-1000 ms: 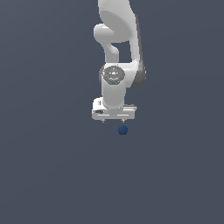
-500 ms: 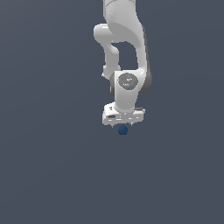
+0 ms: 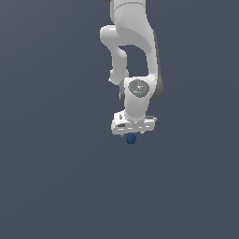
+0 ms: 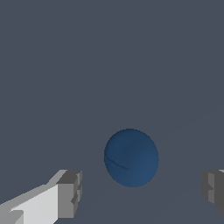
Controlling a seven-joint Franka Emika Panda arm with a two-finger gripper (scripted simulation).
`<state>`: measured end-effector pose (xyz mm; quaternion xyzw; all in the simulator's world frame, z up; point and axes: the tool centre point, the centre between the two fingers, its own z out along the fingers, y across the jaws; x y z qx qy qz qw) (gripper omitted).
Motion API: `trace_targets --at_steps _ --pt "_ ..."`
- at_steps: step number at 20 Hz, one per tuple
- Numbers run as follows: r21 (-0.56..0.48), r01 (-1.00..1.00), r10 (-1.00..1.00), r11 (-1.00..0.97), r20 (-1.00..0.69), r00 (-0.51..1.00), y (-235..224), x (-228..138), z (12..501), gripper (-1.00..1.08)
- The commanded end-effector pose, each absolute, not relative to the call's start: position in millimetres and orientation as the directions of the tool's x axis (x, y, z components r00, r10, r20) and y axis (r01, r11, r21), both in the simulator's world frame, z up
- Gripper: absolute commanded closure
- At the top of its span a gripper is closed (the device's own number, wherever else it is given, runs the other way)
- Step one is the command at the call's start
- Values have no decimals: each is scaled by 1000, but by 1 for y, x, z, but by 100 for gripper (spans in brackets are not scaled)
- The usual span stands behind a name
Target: Pick up the object and move it to a goal position.
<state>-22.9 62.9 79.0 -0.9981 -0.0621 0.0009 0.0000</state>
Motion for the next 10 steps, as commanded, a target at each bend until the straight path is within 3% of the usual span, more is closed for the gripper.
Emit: trace_targets --at_steps 1,10 --pt "0 124 124 -992 -2 992 63 -23 73 -92" --pt "0 126 126 -992 0 992 63 -24 35 -92"
